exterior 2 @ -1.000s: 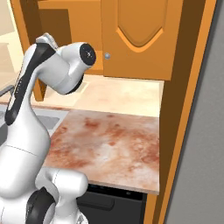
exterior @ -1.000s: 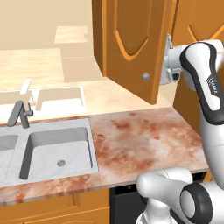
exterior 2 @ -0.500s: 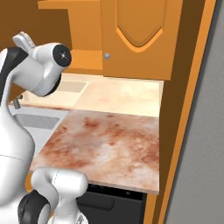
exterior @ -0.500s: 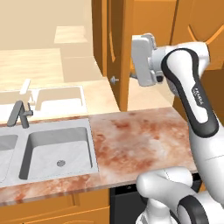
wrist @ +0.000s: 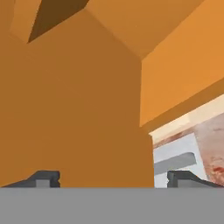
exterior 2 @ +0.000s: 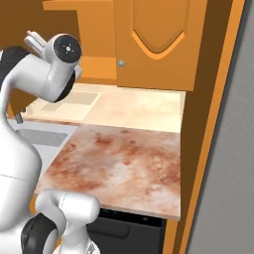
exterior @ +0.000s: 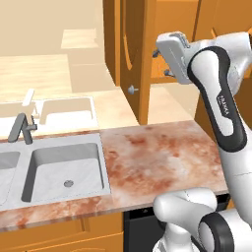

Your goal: Open the cabinet and move the ladle to the pot. Then close the cabinet.

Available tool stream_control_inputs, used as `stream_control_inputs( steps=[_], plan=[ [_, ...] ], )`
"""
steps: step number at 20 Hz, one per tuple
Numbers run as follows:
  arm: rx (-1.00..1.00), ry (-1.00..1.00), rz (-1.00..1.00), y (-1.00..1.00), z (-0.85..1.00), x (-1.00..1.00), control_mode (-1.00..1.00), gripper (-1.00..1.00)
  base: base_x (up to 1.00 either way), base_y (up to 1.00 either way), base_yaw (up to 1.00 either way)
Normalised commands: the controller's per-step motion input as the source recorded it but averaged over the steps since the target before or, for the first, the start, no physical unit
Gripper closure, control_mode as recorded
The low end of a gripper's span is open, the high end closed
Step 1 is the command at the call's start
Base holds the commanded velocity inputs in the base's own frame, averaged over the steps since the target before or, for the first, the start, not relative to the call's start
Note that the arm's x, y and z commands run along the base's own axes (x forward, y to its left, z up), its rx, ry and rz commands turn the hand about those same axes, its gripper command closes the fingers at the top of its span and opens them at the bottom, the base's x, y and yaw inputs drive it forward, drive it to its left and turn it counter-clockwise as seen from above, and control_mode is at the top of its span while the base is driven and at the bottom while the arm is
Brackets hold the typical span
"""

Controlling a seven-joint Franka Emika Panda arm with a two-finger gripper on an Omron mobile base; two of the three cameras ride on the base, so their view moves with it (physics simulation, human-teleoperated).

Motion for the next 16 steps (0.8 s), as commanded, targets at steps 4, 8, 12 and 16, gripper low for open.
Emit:
stream_control_inputs(
  steps=[4,8,12,16],
  plan=[
    [-0.43,-0.05,-0.25,-0.98,0.27,0.03,-1.00,-1.00,0.00,0.00,0.00],
    [-0.42,0.00,-0.26,-0.99,0.10,0.06,-1.00,-1.00,0.00,0.00,0.00],
    [-0.39,0.00,-0.24,-0.86,0.00,0.09,-1.00,-1.00,0.00,0.00,0.00],
    [-0.36,0.00,-0.21,-0.66,-0.04,0.15,-1.00,-1.00,0.00,0.00,0.00]
  ],
)
